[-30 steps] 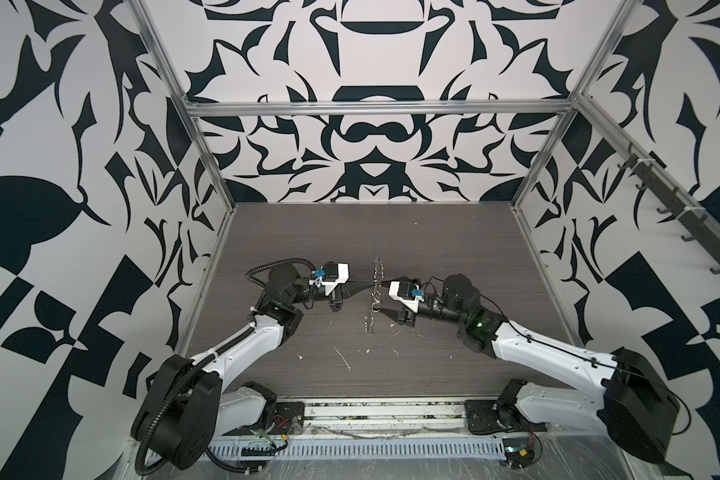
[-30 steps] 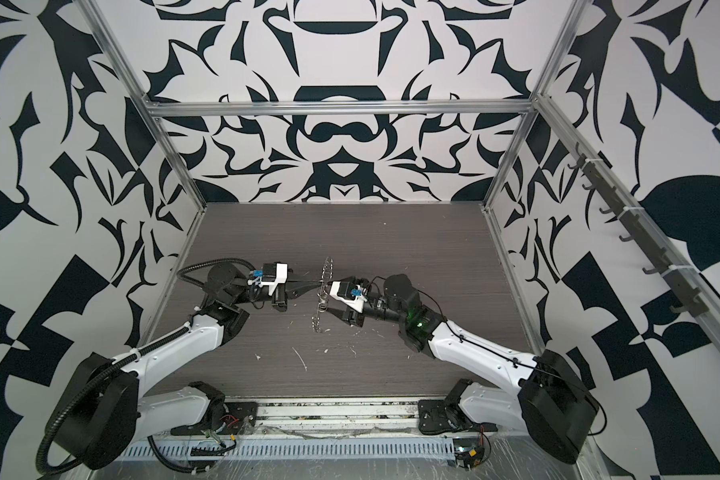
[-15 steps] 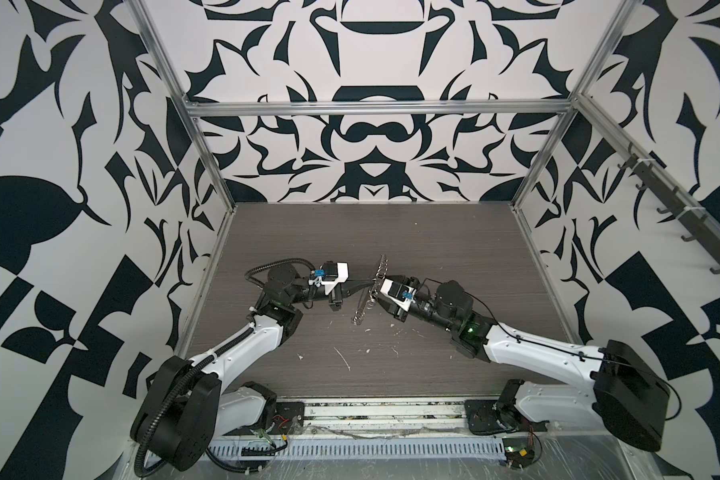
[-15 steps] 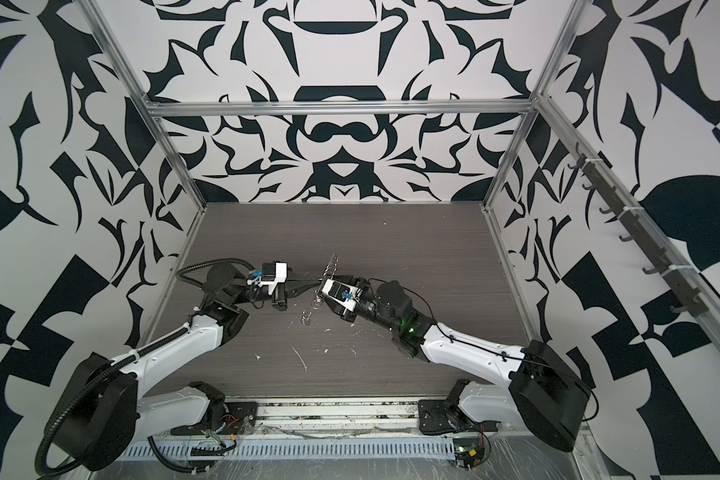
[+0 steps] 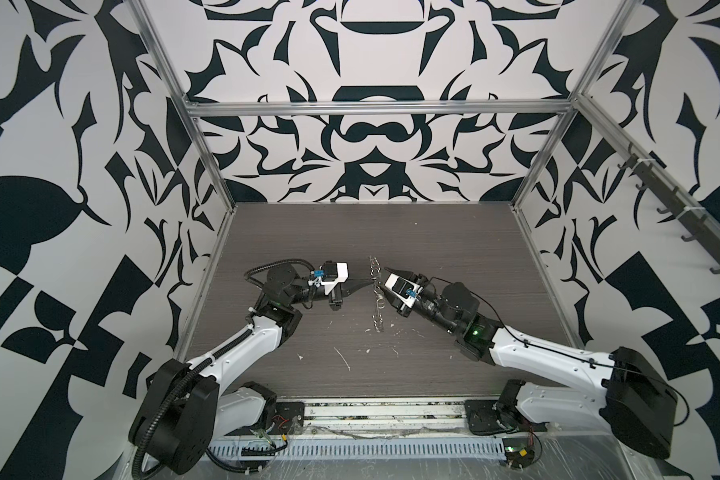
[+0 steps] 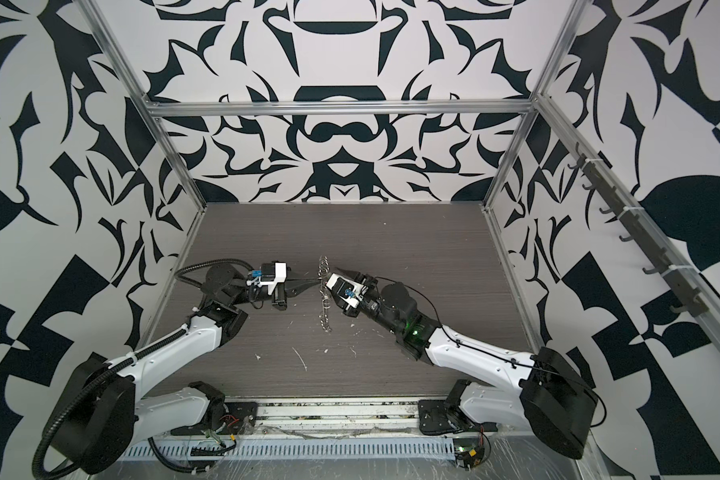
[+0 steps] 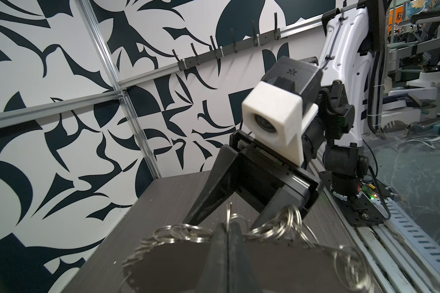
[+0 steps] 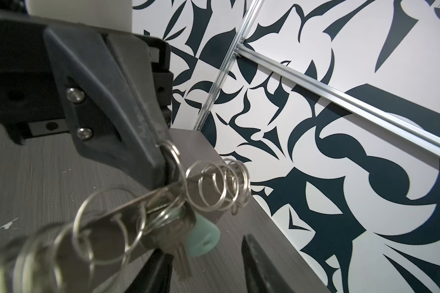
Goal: Remove the keys from the keyring
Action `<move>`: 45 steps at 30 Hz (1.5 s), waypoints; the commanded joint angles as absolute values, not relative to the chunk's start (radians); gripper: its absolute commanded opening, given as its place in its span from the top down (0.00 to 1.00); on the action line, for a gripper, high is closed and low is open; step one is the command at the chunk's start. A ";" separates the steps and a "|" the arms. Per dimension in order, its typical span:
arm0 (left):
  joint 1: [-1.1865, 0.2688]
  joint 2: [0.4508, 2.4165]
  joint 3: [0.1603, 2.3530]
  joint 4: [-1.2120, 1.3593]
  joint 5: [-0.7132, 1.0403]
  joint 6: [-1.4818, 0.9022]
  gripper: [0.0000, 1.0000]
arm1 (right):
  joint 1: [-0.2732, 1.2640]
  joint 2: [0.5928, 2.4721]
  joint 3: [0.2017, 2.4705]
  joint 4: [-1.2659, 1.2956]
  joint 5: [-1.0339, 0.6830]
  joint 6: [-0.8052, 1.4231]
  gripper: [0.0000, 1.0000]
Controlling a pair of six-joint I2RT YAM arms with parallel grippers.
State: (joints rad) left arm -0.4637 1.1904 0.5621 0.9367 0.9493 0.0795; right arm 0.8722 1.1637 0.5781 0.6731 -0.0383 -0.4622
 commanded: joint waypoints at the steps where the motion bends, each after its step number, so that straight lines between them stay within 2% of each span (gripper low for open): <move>1: -0.459 1.175 0.568 0.949 0.943 0.083 1.00 | 0.879 1.148 0.574 0.722 -0.011 -0.485 0.54; 7: -0.459 1.179 0.571 0.948 0.936 0.082 1.00 | 0.891 1.170 0.572 0.746 -0.043 -0.500 0.60; 14: -0.459 1.179 0.568 0.952 0.920 0.080 1.00 | 0.925 1.208 0.555 0.826 -0.070 -0.530 0.57; 21: -0.459 1.170 0.559 0.954 0.909 0.081 1.00 | 0.940 1.221 0.563 0.838 -0.102 -0.534 0.60; 28: -0.459 1.159 0.551 0.944 0.898 0.081 1.00 | 0.944 1.225 0.560 0.876 -0.084 -0.520 0.72; 33: -0.454 1.146 0.551 0.921 0.884 0.089 1.00 | 0.944 1.204 0.543 0.866 -0.049 -0.531 0.77; 35: -0.452 1.143 0.551 0.919 0.884 0.088 1.00 | 0.945 1.186 0.535 0.846 -0.026 -0.543 0.84; 37: -0.451 1.138 0.550 0.912 0.884 0.090 1.00 | 0.943 1.166 0.530 0.834 -0.013 -0.556 0.98; 38: -0.450 1.136 0.549 0.908 0.883 0.092 1.00 | 0.944 1.159 0.528 0.830 -0.009 -0.557 1.00; 45: -0.447 1.133 0.548 0.902 0.879 0.094 1.00 | 0.942 1.116 0.507 0.793 0.006 -0.564 1.00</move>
